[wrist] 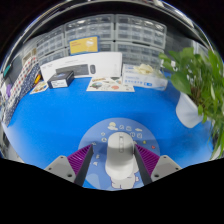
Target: Arrange mouse
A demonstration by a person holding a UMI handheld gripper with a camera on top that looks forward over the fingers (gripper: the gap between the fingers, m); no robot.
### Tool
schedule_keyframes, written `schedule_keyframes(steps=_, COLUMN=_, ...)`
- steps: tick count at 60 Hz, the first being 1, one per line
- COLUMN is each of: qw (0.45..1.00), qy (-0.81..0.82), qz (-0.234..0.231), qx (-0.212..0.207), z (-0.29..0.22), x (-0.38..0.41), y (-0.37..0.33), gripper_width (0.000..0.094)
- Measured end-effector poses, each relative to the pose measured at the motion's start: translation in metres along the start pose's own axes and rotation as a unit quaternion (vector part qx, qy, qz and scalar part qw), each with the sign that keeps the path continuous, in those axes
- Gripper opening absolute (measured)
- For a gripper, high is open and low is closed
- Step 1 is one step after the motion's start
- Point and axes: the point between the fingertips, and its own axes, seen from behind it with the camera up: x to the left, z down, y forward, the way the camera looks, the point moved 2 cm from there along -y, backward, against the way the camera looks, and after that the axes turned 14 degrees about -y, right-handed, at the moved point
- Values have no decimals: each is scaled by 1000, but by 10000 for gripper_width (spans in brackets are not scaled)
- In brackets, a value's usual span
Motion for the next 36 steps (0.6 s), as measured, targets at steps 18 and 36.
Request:
schedule_keyframes(steps=18, qw=998, qy=-23, qz=28, qx=-52, z=-71, x=33, y=-88, gripper_width=852)
schedule_keyframes(steps=36, qw=993, qy=-3, qz=30, qx=-112, z=-120, x=119, y=-176, gripper_width=854)
